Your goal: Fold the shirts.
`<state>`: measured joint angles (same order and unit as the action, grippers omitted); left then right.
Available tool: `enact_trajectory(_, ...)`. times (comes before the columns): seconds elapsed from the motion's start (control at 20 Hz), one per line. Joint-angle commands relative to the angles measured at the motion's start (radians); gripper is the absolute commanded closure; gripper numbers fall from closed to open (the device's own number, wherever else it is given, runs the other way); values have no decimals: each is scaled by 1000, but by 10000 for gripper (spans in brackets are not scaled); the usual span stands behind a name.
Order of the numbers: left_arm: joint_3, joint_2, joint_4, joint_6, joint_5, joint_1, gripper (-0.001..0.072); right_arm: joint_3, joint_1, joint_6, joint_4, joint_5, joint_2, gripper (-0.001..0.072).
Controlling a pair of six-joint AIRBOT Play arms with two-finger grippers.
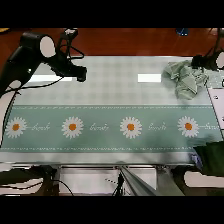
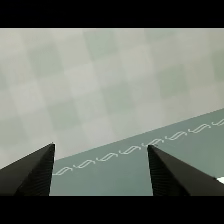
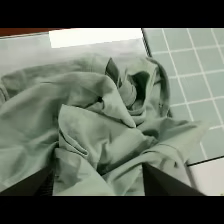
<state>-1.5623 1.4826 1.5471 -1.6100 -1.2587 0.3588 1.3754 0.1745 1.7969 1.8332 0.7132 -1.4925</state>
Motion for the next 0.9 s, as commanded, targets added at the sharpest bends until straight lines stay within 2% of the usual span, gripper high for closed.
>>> enact_trajectory(0.0, -1, -1, -3, 0, -18, 17, -13, 0, 89, -80, -192, -27, -114, 122)
enact_trajectory(0.35, -1, -1, -3, 0, -18, 28, -13, 0, 47, -102, -241, -89, -279, 127)
enact_trajectory(0.4, -1, -1, -3, 0, -18, 28, -13, 0, 39, -102, -233, -100, -294, 174)
enact_trajectory(0.45, -1, -1, -3, 0, -18, 28, -13, 0, 33, -102, -229, -112, -306, 360)
enact_trajectory(0.5, -1, -1, -2, 0, -18, 28, -13, 0, 29, -102, -230, -115, -306, 590)
enact_trajectory(0.55, -1, -1, -2, 0, -18, 28, -13, 1, 29, -101, -241, -116, -294, 686)
enact_trajectory(0.7, -11, -14, -2, 1, -19, 28, -13, 1, 29, -138, -234, -127, -180, 686)
enact_trajectory(0.75, -25, -26, -2, 1, -23, 28, 23, 1, 29, -172, -235, -131, -115, 687)
enact_trajectory(0.8, -50, -42, -2, 1, -28, 28, 157, 1, 29, -204, -244, -132, -46, 688)
enact_trajectory(0.85, -80, -63, -2, 1, -30, 28, 200, 1, 29, -244, -271, -130, 36, 688)
